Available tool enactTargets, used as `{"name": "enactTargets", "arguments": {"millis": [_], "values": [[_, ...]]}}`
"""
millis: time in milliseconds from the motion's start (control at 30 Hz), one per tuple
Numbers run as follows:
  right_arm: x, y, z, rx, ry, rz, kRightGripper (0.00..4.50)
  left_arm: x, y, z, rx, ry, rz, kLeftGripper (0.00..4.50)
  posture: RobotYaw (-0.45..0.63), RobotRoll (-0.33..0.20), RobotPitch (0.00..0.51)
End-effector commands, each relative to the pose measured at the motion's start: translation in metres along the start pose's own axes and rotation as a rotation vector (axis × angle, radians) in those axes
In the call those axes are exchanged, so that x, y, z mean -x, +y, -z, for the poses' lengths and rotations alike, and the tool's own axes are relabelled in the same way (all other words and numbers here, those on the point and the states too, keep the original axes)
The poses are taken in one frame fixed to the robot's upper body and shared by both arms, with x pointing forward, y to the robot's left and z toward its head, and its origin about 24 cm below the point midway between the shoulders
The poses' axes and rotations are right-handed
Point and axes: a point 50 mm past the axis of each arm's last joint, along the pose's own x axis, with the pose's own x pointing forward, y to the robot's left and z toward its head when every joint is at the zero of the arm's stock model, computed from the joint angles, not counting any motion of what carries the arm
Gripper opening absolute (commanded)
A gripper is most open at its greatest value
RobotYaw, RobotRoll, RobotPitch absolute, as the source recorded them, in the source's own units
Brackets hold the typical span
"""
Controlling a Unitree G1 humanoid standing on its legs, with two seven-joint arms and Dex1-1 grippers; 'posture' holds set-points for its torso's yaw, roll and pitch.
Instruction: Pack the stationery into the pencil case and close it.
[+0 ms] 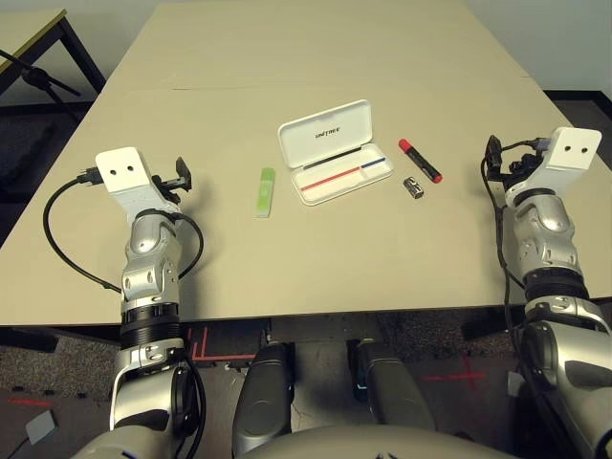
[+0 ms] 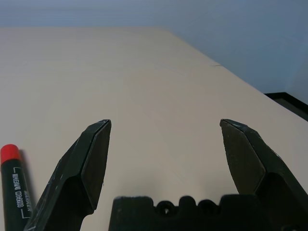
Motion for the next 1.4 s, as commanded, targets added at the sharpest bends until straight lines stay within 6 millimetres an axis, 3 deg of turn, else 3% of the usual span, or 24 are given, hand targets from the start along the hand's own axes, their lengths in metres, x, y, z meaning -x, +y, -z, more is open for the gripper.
{"name": "enactTargets", "arguments": {"millis": [33,267,367,500,700,1000,1133,1400], "values": [[0.001,-0.007,-0.004,0.003,-0.020,0.018,4.50,-0.001,0.003,0.006,-0.011,0.015,-0.035,4.47,-0.05,0.000,0.129],[0.000,-0.006,-0.009,0.003,-0.034,0.004,4.50,-0.007,-0.011,-0.004,-0.031,-0.018,0.076,4.47,-0.07,0.000,0.129],[0.000,-0.006,-0.011,0.006,-0.038,-0.017,4.50,-0.009,-0.028,-0.018,-0.050,-0.047,0.223,4.47,-0.06,0.000,0.116],[-0.001,-0.006,-0.015,0.005,-0.034,-0.074,4.50,-0.002,-0.066,-0.027,-0.131,-0.053,0.559,4.47,-0.06,0.000,0.109],[0.001,0.013,-0.039,0.041,-0.058,-0.461,4.50,0.019,-0.109,-0.027,-0.224,0.024,1.012,4.47,-0.09,0.000,0.119],[0.016,0.027,-0.072,0.180,0.026,-1.038,4.50,0.042,-0.145,-0.011,-0.431,0.163,1.446,4.47,-0.10,0.000,0.121],[0.022,0.031,-0.080,0.239,0.052,-1.223,4.50,0.045,-0.153,-0.004,-0.489,0.227,1.528,4.47,-0.10,0.000,0.125],[0.035,0.029,-0.086,0.276,0.125,-1.514,4.50,0.036,-0.166,0.007,-0.598,0.342,1.499,4.47,-0.11,0.000,0.134]]}}
